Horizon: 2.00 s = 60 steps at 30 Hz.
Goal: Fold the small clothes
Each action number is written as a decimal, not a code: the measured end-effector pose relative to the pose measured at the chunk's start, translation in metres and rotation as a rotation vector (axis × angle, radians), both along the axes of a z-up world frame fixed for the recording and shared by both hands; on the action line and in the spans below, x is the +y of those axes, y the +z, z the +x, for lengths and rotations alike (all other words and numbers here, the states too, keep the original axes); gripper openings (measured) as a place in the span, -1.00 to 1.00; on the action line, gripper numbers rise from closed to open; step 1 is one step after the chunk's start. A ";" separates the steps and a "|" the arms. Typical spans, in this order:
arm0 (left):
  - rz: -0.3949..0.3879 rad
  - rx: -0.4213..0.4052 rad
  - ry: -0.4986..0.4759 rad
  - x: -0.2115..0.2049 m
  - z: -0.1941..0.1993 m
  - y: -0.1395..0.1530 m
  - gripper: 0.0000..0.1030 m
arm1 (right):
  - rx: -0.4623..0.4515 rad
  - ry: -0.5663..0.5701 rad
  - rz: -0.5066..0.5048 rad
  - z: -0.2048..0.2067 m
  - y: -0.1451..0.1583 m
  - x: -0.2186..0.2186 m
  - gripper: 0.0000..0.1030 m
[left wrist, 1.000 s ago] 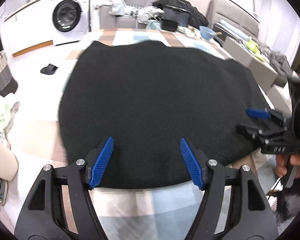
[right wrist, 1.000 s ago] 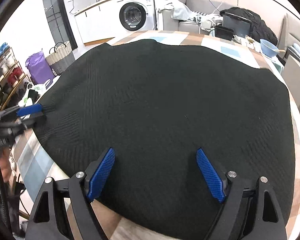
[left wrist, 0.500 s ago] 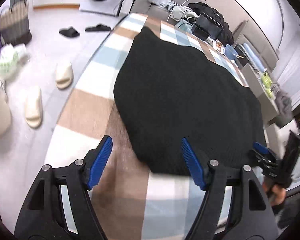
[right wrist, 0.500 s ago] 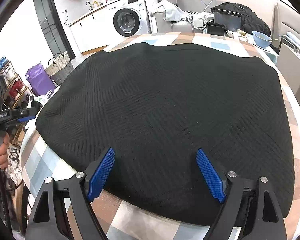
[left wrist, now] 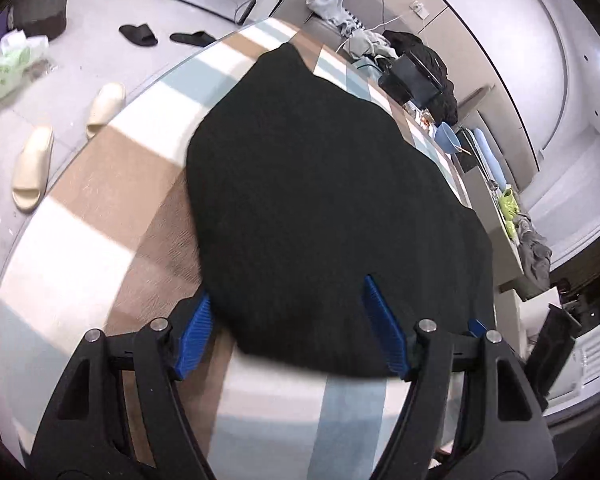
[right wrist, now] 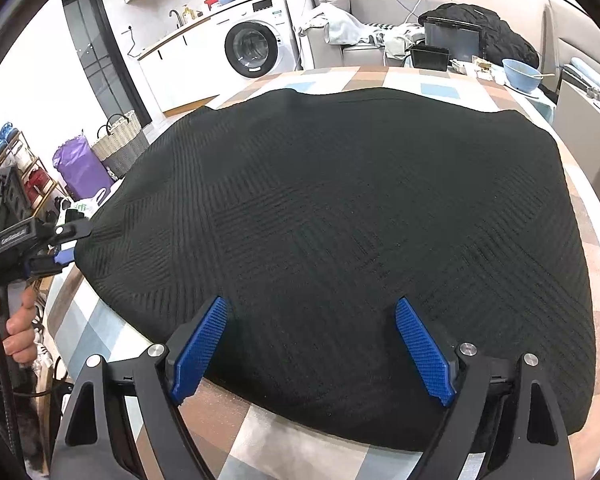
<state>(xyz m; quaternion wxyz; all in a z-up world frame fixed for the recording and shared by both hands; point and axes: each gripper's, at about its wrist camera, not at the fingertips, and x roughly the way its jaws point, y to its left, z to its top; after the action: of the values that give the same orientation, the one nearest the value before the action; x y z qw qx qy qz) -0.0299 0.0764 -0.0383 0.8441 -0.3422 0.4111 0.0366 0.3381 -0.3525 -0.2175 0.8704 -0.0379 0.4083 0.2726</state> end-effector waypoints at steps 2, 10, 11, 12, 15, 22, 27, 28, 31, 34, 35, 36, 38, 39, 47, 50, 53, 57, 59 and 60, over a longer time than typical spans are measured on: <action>0.026 -0.018 0.034 -0.005 0.008 -0.003 0.03 | -0.005 0.004 -0.001 0.000 0.000 0.001 0.71; 0.104 -0.084 0.110 -0.007 0.019 0.000 -0.72 | -0.001 0.003 0.018 -0.002 -0.001 -0.003 0.71; 0.123 -0.085 0.106 -0.009 0.018 0.002 -0.72 | 0.003 0.001 0.024 -0.002 -0.001 -0.004 0.72; 0.140 -0.086 0.103 -0.010 0.016 0.003 -0.73 | 0.005 0.001 0.026 -0.001 0.000 -0.005 0.72; 0.209 -0.086 0.074 -0.019 0.017 0.009 -0.73 | 0.015 0.001 0.047 0.000 0.001 -0.008 0.72; 0.374 -0.185 -0.023 -0.060 0.036 0.055 -0.75 | 0.051 -0.006 0.107 0.004 0.003 -0.018 0.72; 0.449 -0.294 -0.198 -0.119 0.058 0.090 -0.77 | 0.036 0.000 0.093 0.001 0.003 -0.014 0.72; 0.455 -0.314 -0.243 -0.134 0.062 0.095 -0.78 | 0.033 0.001 0.091 0.001 0.002 -0.014 0.72; 0.459 -0.356 -0.412 -0.184 0.076 0.098 -0.83 | 0.036 0.004 0.097 0.001 0.003 -0.016 0.72; 0.464 -0.327 -0.565 -0.227 0.084 0.086 -0.83 | 0.044 0.003 0.107 0.003 0.004 -0.017 0.72; 0.463 -0.314 -0.599 -0.235 0.085 0.080 -0.83 | 0.046 0.002 0.111 0.003 0.004 -0.019 0.72; 0.458 -0.300 -0.636 -0.242 0.085 0.074 -0.83 | 0.047 0.003 0.112 0.005 0.005 -0.022 0.72; 0.434 -0.253 -0.701 -0.254 0.086 0.060 -0.79 | 0.048 -0.003 0.109 0.005 0.006 -0.025 0.72; 0.433 -0.238 -0.709 -0.257 0.082 0.056 -0.77 | 0.050 -0.012 0.108 0.006 0.008 -0.026 0.72; 0.265 -0.304 -0.714 -0.223 0.061 0.060 0.02 | 0.073 -0.108 0.214 0.017 0.028 -0.062 0.72; 0.249 -0.346 -0.637 -0.192 0.054 0.074 0.20 | 0.064 -0.078 0.223 0.020 0.038 -0.055 0.72; 0.259 -0.356 -0.518 -0.155 0.056 0.081 0.21 | 0.073 -0.028 0.230 0.022 0.045 -0.039 0.72; 0.240 -0.318 -0.396 -0.113 0.063 0.075 0.21 | 0.040 0.077 0.208 0.022 0.060 0.000 0.72; 0.232 -0.292 -0.338 -0.092 0.064 0.069 0.21 | 0.029 0.114 0.184 0.026 0.064 0.025 0.72; 0.226 -0.282 -0.317 -0.083 0.063 0.067 0.21 | 0.029 0.128 0.172 0.029 0.065 0.038 0.72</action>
<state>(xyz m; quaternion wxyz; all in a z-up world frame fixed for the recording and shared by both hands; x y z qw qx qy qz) 0.0336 -0.0070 0.0290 0.9213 -0.1784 0.3311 -0.0985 0.3667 -0.3143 -0.1522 0.8452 0.0150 0.3925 0.3623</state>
